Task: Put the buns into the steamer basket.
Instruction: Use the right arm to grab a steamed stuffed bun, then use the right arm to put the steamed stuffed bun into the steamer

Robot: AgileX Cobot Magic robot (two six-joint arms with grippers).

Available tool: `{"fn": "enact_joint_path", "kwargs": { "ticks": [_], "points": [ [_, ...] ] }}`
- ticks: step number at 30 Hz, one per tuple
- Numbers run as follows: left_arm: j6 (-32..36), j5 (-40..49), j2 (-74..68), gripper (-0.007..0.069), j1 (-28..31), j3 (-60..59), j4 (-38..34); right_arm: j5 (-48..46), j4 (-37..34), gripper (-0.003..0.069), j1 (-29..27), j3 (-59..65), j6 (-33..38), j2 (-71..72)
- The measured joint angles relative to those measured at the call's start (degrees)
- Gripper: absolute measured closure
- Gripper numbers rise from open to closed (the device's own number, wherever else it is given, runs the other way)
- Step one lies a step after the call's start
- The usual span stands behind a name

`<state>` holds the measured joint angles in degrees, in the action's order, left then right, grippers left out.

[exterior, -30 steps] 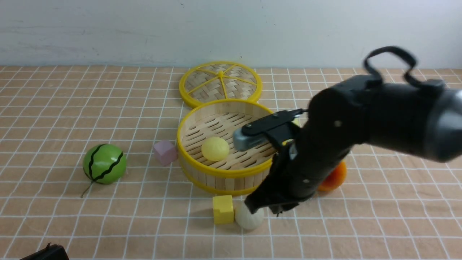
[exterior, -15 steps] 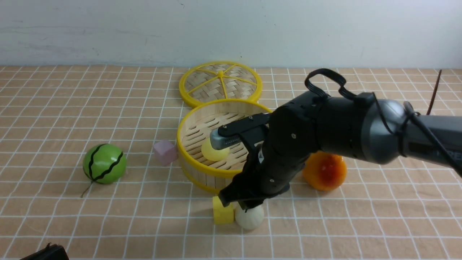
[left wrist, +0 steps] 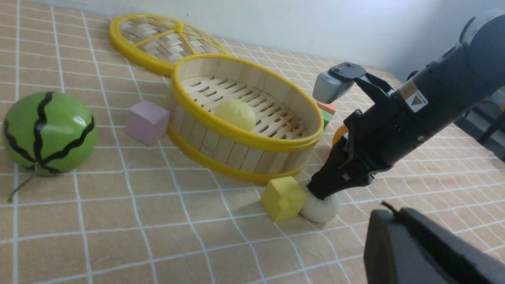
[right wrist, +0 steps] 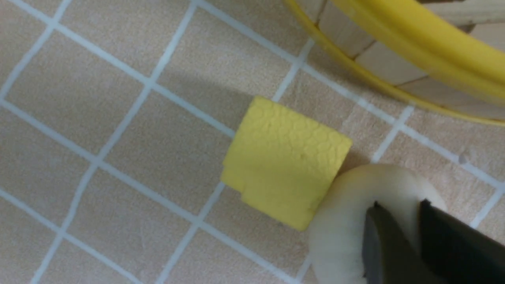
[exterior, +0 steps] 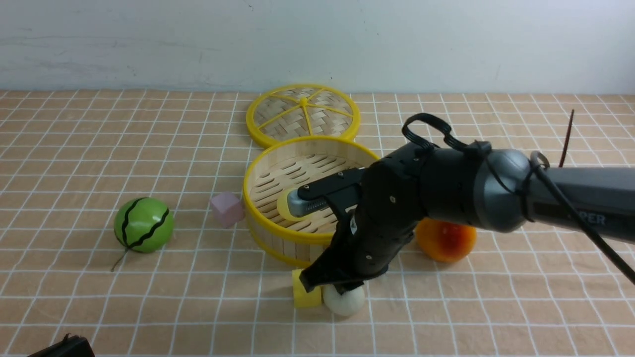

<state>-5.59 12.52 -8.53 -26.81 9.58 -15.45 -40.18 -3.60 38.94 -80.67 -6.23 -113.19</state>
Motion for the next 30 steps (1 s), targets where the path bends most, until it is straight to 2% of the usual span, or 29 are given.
{"fn": "enact_joint_path", "kwargs": {
  "ticks": [2, 9, 14, 22, 27, 30],
  "points": [
    [0.00, 0.00, 0.00, 0.0626, 0.00, 0.00, 0.00, -1.39, -0.25, 0.0645, 0.00, 0.00, 0.89, 0.78],
    [0.00, 0.00, 0.00, 0.0622, 0.00, 0.00, 0.00, -5.72, -1.76, 0.0650, -0.18, -3.27, 1.54, 9.39],
    [0.00, 0.00, 0.00, 0.0619, 0.00, 0.00, 0.00, -0.74, -1.65, 0.0649, -3.07, -8.78, 1.70, 8.91],
    [0.00, 0.00, 0.00, 0.0613, 0.00, 0.00, 0.00, 5.66, -1.45, 0.0623, -8.19, -12.73, 1.33, -2.19],
    [0.00, 0.00, 0.00, 0.0608, 0.00, 0.00, 0.00, 5.54, -0.88, 0.0526, -9.15, -13.25, 1.29, -5.76],
    [0.00, 0.00, 0.00, 0.0605, 0.00, 0.00, 0.00, 5.11, -0.79, 0.0356, -9.15, -14.27, 0.59, -5.71]
  ]
}}
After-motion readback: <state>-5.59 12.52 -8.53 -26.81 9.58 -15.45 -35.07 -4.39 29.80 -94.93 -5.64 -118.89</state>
